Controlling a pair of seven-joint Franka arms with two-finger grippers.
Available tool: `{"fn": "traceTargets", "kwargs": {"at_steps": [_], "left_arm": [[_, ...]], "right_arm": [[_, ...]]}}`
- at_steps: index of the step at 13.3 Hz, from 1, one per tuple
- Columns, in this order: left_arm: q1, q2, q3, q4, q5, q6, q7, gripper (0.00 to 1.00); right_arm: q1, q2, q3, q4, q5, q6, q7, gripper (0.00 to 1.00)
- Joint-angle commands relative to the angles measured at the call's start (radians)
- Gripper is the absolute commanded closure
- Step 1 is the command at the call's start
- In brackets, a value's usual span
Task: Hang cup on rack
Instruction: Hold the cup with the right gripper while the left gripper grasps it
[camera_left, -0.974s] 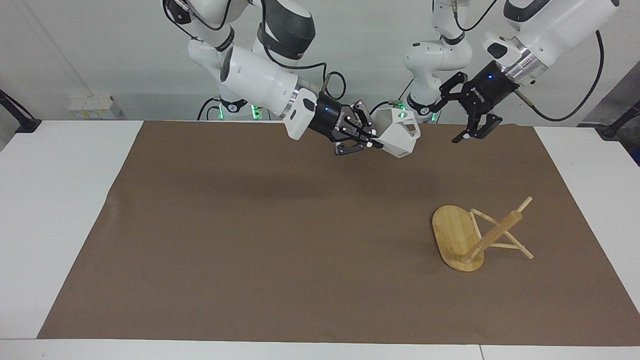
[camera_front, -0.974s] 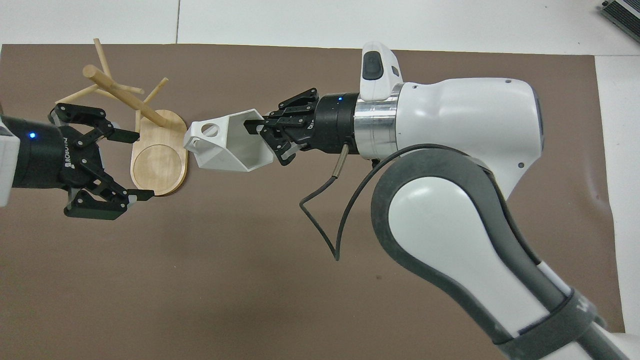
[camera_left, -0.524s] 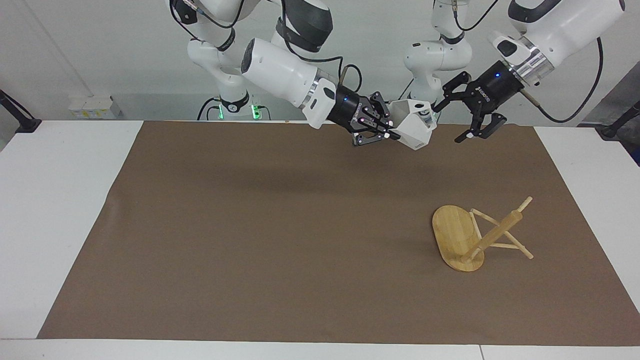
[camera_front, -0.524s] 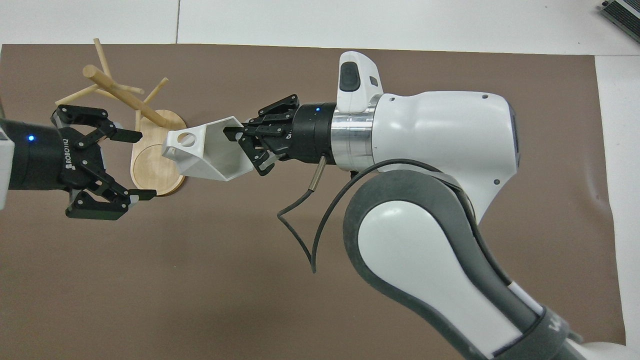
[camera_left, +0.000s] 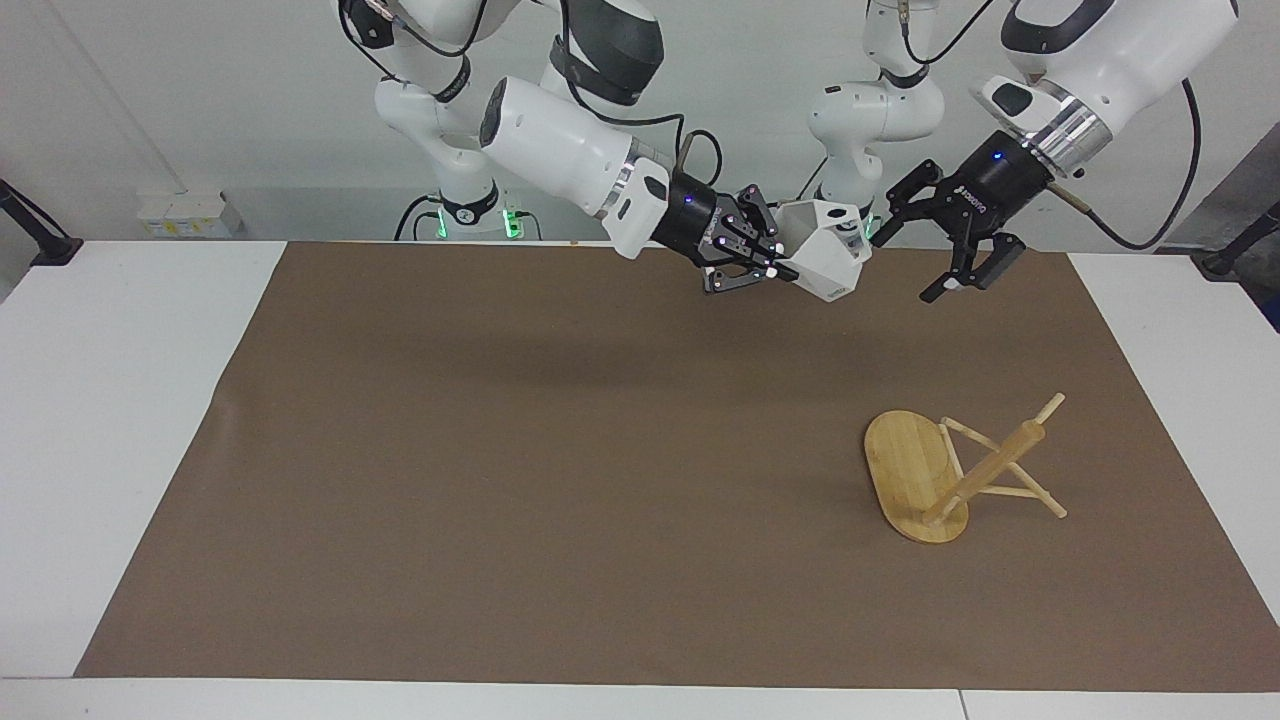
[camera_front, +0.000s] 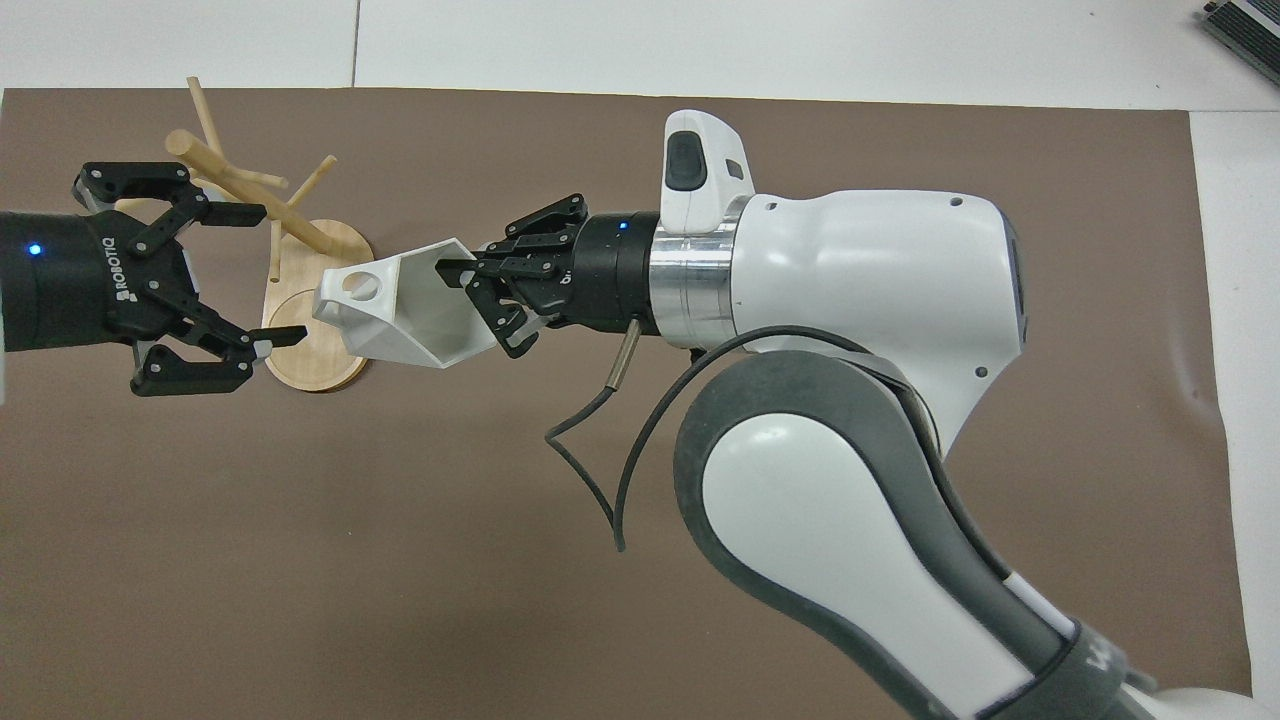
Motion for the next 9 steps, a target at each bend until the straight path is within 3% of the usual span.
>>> {"fn": "traceTargets", "kwargs": {"at_steps": [1,4,9], "left_arm": [[-0.013,-0.032,0.008,-0.047,-0.045,0.021,0.030,0.00],[-0.013,-0.021,0.008,-0.050,-0.057,0.024,0.036,0.00],[-0.013,0.032,0.007,-0.068,-0.206,0.052,0.197,0.00]], "right_arm": [[-0.011,0.001,0.012,0.007,-0.006,0.008,0.001,1.00],[-0.011,0.001,0.012,0.008,-0.008,0.008,0.027,1.00],[-0.009,0.001,0.012,0.022,-0.006,0.007,0.047,1.00]]}}
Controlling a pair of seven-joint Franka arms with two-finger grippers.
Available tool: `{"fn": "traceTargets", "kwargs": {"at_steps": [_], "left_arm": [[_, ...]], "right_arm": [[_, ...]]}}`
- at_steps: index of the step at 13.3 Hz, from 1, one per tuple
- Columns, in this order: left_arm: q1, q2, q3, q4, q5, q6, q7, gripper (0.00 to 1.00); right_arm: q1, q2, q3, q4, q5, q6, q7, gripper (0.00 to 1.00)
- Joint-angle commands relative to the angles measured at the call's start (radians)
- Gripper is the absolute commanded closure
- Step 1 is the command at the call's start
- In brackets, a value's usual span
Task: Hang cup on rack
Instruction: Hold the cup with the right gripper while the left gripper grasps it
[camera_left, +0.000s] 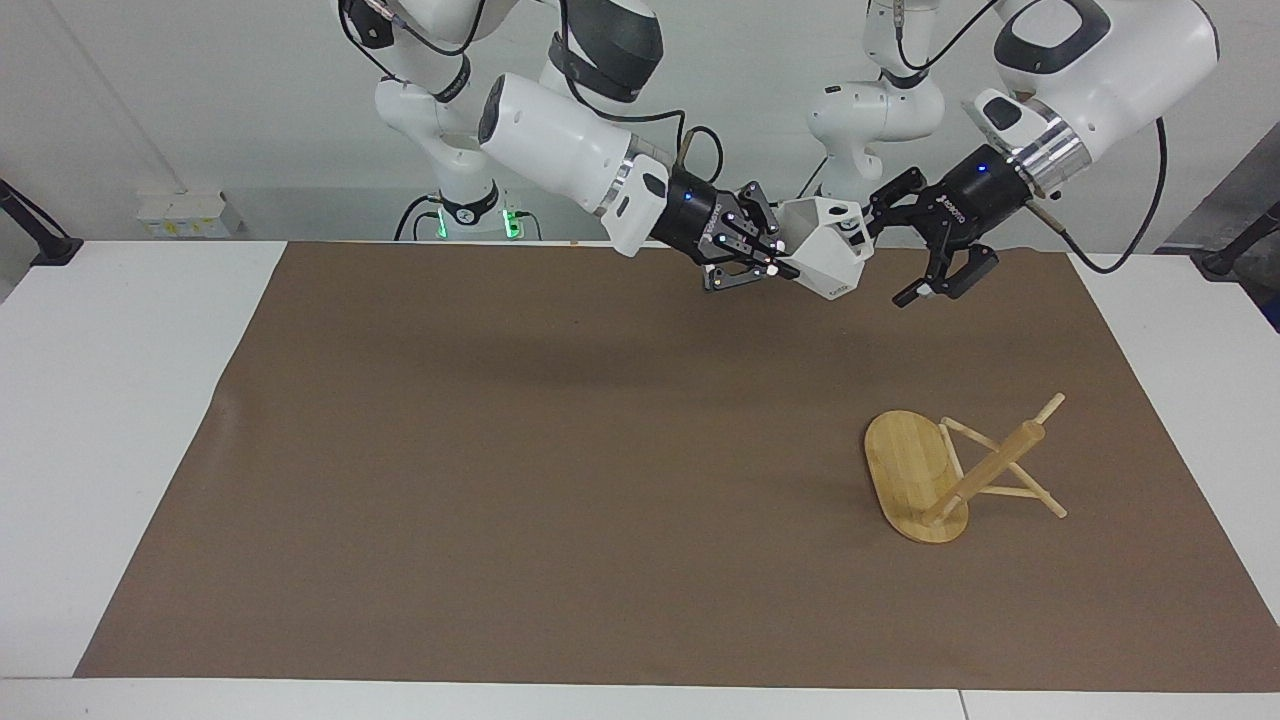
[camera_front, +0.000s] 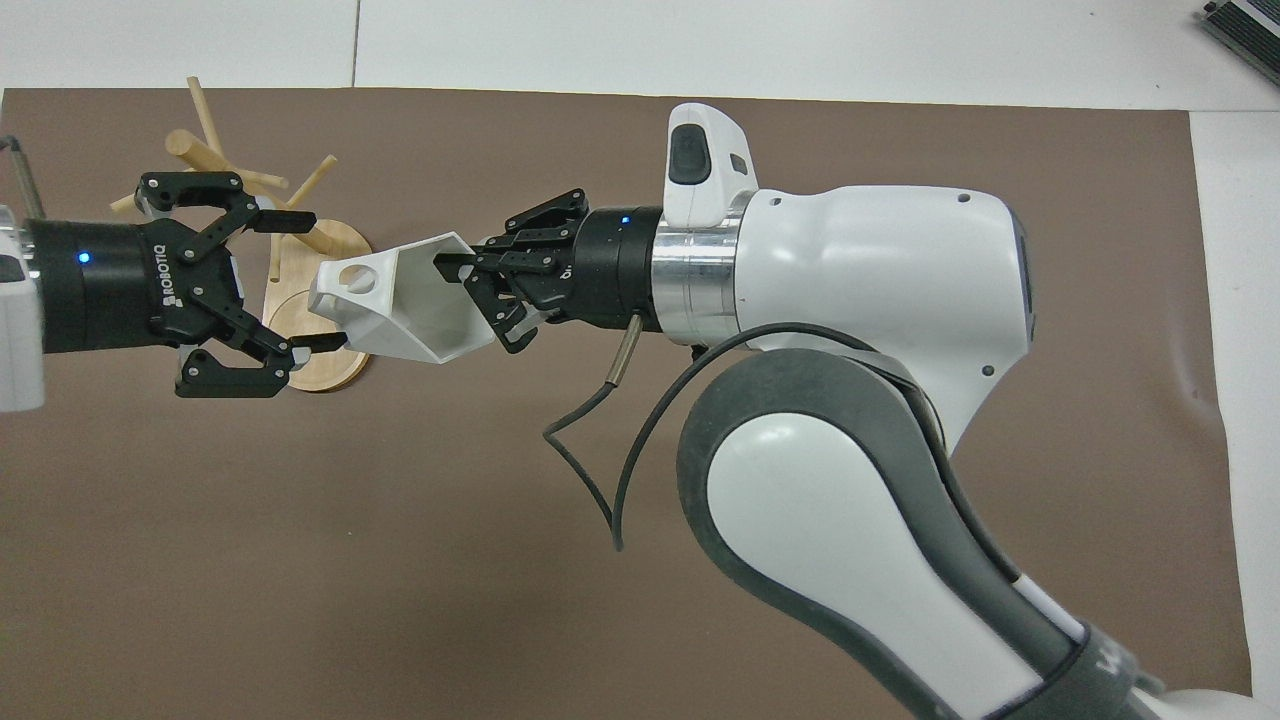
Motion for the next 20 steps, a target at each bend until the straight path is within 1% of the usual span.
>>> {"fn": "traceTargets", "kwargs": {"at_steps": [1,4,8,10,13,17,20], "left_arm": [[-0.024,0.005,0.004,-0.025,-0.065,0.047,0.081,0.00],[-0.048,-0.004,0.004,-0.054,-0.121,0.052,0.086,0.00],[-0.044,-0.011,0.006,-0.063,-0.125,0.020,0.086,0.00],[-0.042,-0.012,0.011,-0.066,-0.122,0.009,0.088,0.00],[-0.007,-0.012,0.014,-0.059,-0.117,-0.065,0.111,0.00],[-0.012,-0.014,0.011,-0.054,-0.117,-0.059,0.111,0.00],[-0.022,-0.012,0.006,-0.054,-0.157,-0.051,0.111,0.00]], "right_arm": [[-0.009,0.000,0.015,0.012,-0.005,0.005,0.032,1.00],[-0.009,0.000,0.015,0.012,-0.005,-0.003,0.032,1.00],[-0.014,0.002,0.015,0.014,-0.004,-0.010,0.032,1.00],[-0.015,0.003,0.015,0.031,-0.002,-0.013,0.044,1.00],[-0.017,0.003,0.015,0.032,-0.004,-0.015,0.046,1.00],[-0.015,0.003,0.015,0.032,-0.004,-0.015,0.049,1.00],[-0.015,0.003,0.015,0.032,-0.004,-0.015,0.049,1.00]]}}
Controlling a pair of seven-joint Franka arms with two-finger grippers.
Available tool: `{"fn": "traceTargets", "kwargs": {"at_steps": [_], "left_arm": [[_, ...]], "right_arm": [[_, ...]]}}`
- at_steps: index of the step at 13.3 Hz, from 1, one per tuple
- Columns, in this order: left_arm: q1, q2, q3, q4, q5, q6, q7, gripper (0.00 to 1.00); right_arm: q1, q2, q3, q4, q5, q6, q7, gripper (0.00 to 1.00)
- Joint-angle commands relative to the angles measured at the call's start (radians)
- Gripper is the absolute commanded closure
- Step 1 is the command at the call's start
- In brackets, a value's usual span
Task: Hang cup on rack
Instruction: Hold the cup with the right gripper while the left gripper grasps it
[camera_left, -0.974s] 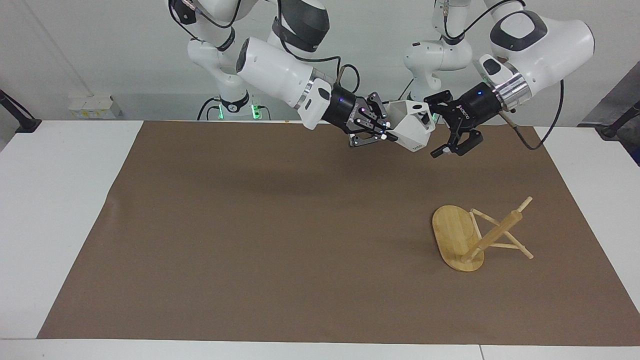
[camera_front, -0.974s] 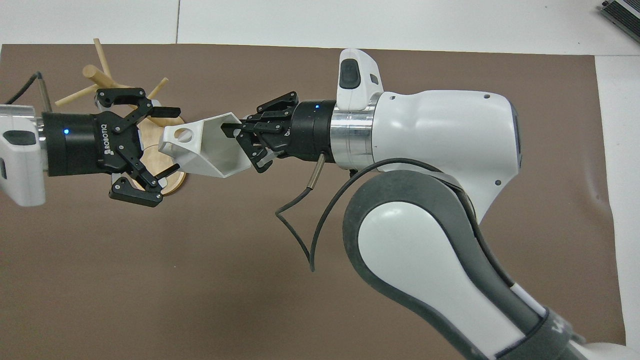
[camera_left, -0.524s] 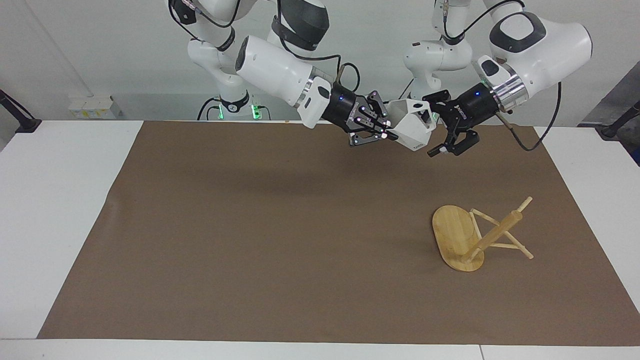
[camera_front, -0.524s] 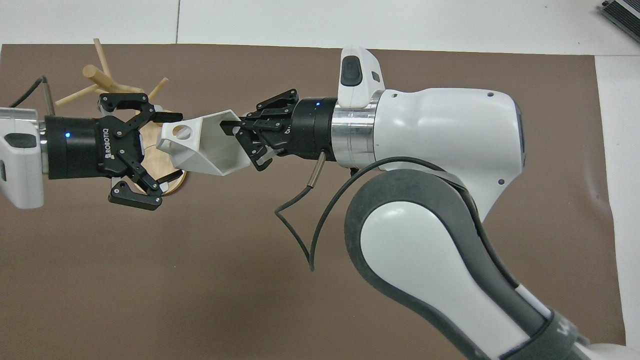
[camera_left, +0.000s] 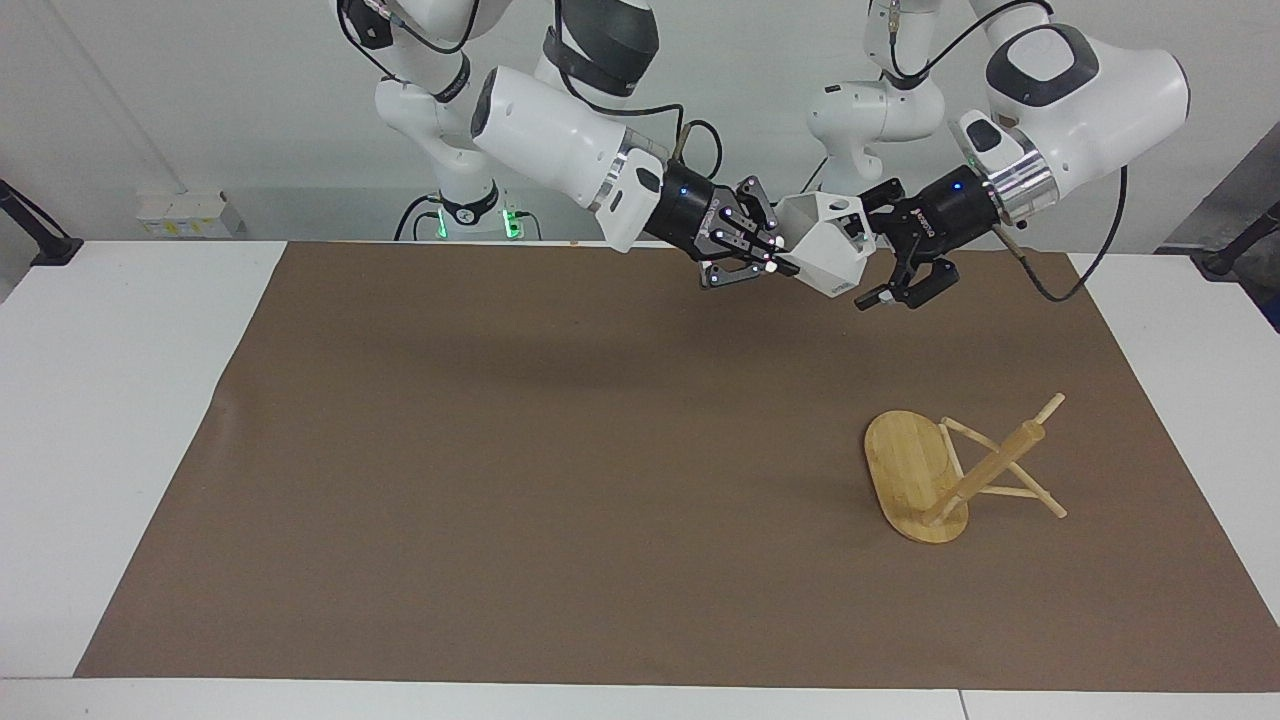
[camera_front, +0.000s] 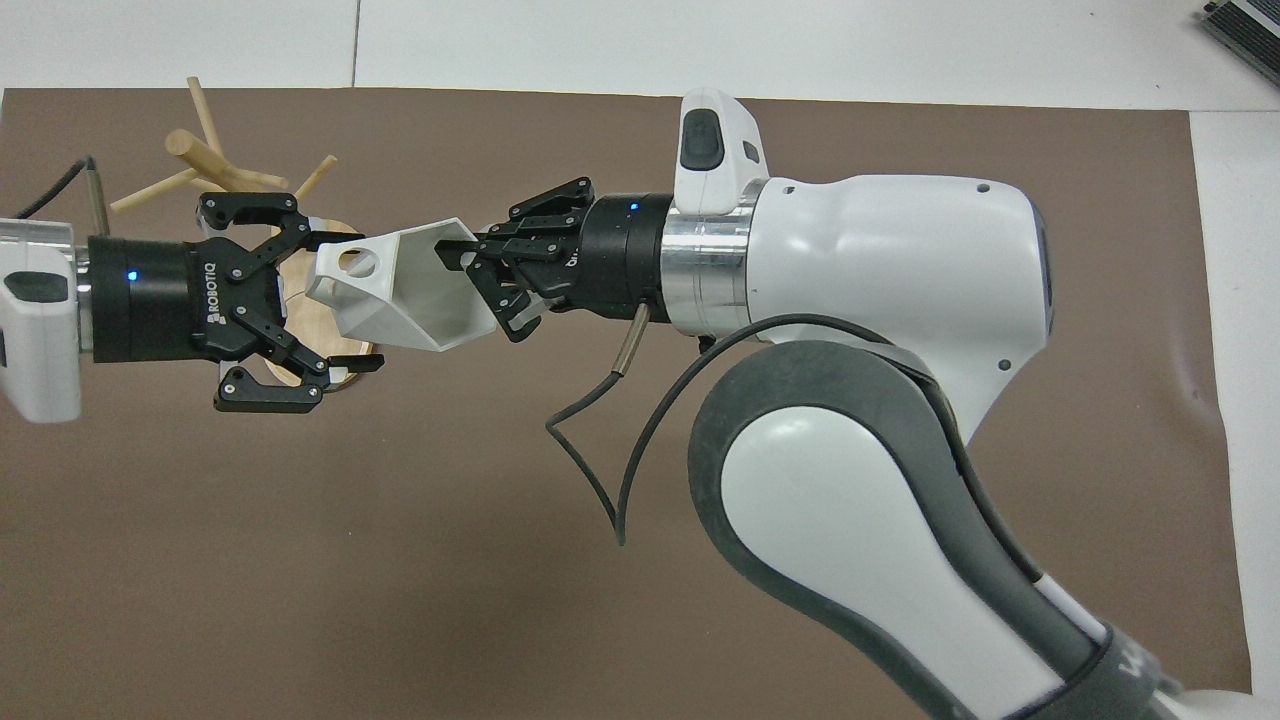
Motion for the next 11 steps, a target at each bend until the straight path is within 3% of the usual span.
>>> {"fn": "traceTargets", "kwargs": {"at_steps": [1,9,10,11], "left_arm": [[-0.003,-0.022,-0.001,-0.023,-0.043,-0.002,0.024,0.00],[-0.035,-0.027,-0.003,-0.035,-0.060,0.030,0.027,0.00],[-0.037,-0.027,-0.003,-0.032,-0.060,0.031,0.038,0.38],[-0.044,-0.037,-0.003,-0.054,-0.084,0.039,0.036,0.99]], "right_arm": [[-0.011,0.003,0.013,0.013,-0.004,-0.013,0.029,1.00],[-0.014,0.000,0.013,0.013,-0.004,-0.013,0.051,1.00],[-0.014,0.000,0.013,0.013,-0.004,-0.013,0.051,1.00],[-0.015,0.000,0.013,0.013,-0.004,-0.013,0.051,1.00]]}}
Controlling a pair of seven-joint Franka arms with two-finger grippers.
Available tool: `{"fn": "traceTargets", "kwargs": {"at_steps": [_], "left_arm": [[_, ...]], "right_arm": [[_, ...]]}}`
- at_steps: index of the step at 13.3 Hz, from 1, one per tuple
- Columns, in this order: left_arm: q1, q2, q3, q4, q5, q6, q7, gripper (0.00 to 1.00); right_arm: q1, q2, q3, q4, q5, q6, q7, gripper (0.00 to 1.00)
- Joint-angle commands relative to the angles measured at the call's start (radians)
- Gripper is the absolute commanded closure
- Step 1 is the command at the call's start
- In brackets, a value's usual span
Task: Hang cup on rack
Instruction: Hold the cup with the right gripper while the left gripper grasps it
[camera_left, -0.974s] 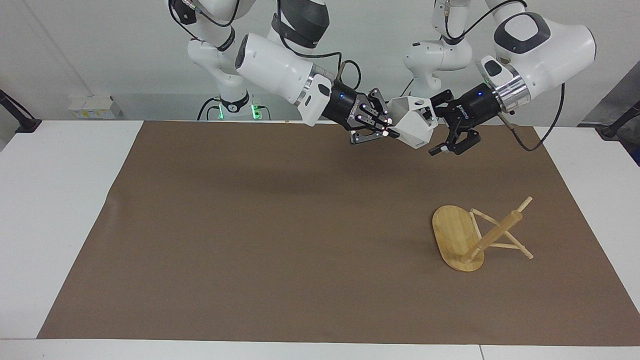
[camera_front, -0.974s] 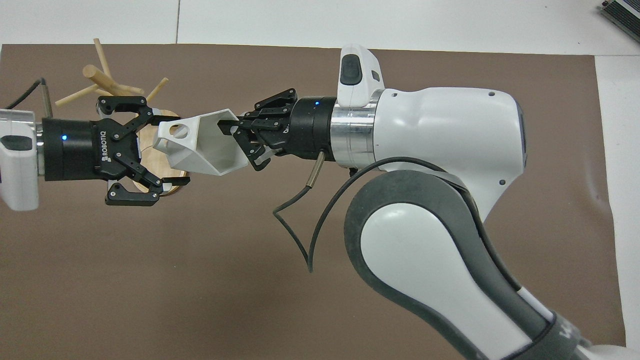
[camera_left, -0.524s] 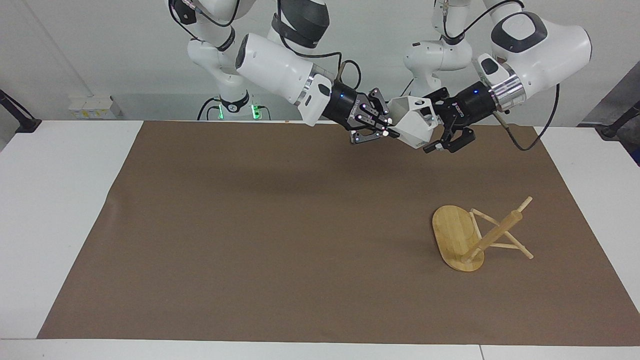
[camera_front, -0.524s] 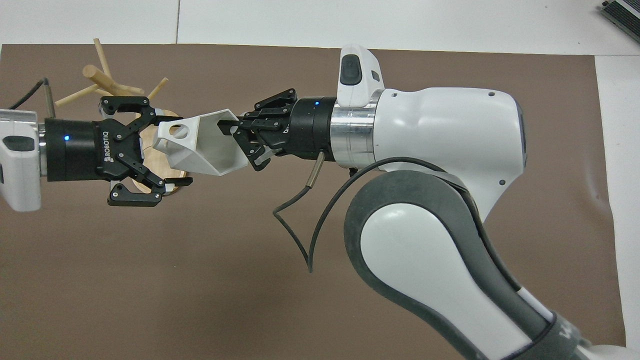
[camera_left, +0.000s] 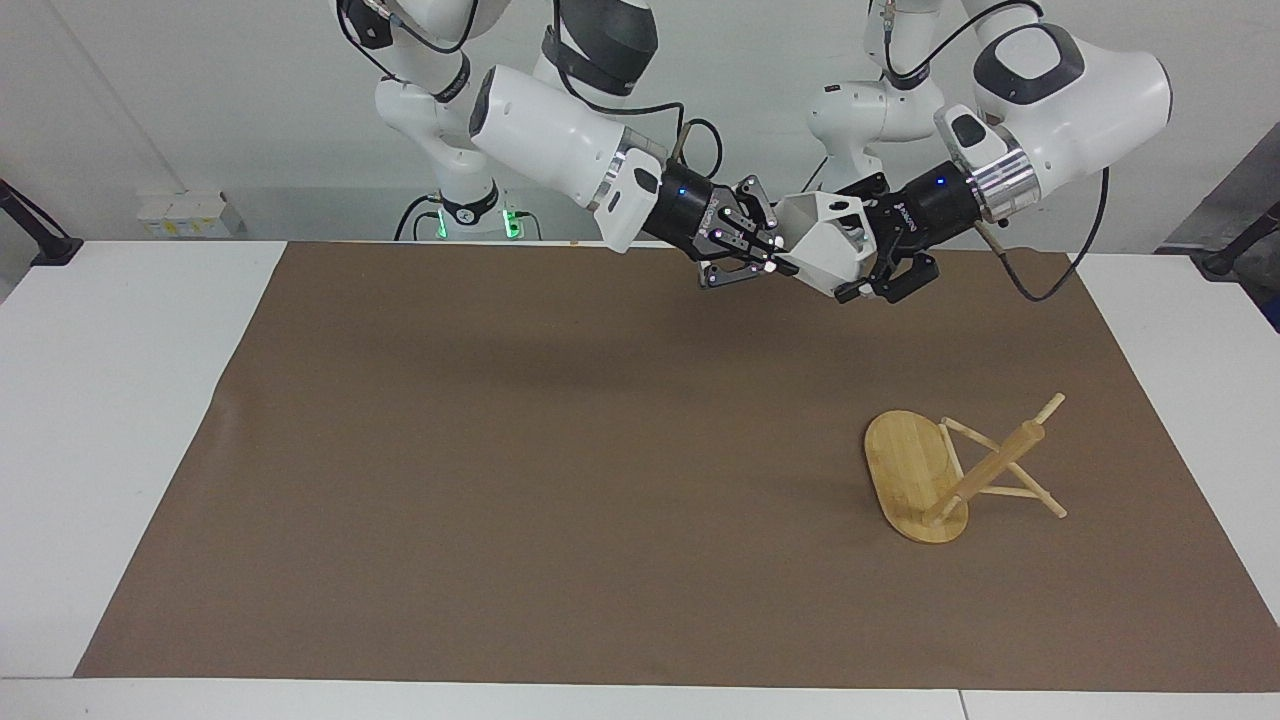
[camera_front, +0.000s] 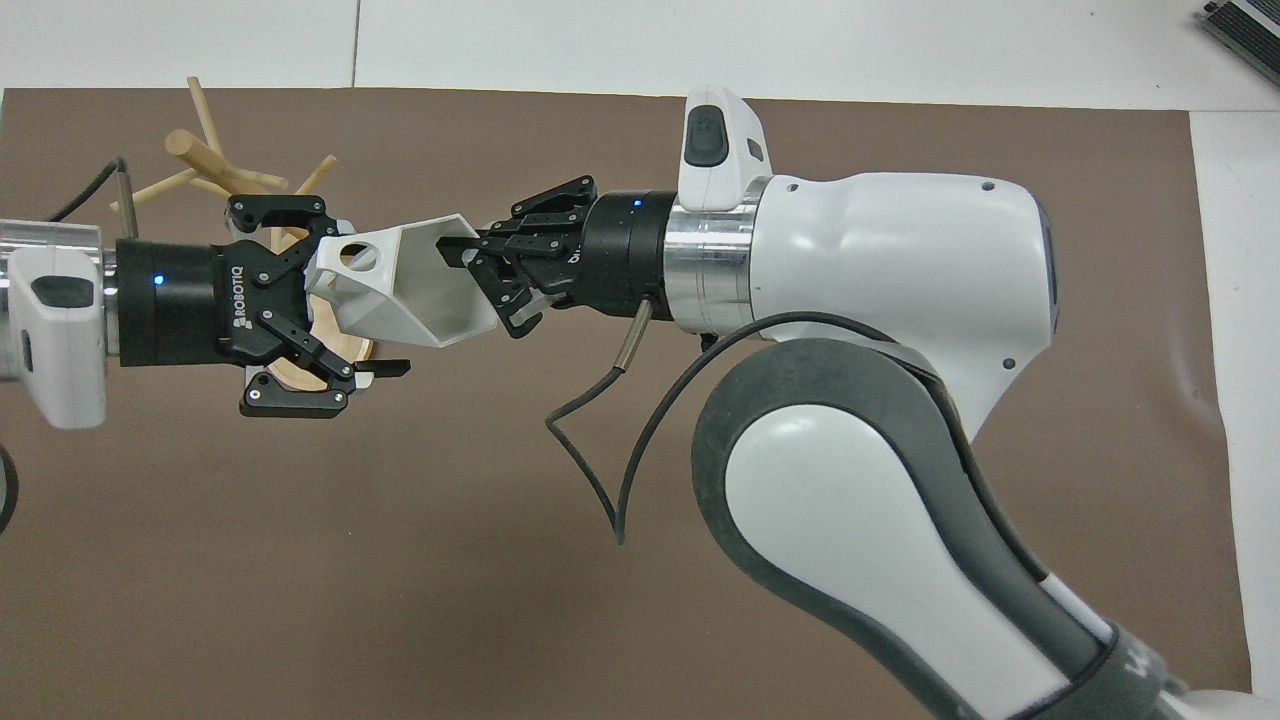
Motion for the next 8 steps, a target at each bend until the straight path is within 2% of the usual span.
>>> {"fn": "traceTargets", "kwargs": {"at_steps": [1,8], "left_arm": [[-0.030,-0.046,0.006,-0.068,-0.067,0.039,0.026,1.00],[-0.030,-0.047,0.008,-0.067,-0.067,0.042,0.026,1.00]], "right_arm": [[-0.012,-0.001,0.013,0.011,-0.004,-0.009,0.031,1.00],[-0.012,-0.001,0.013,0.011,-0.004,-0.009,0.047,1.00]]}}
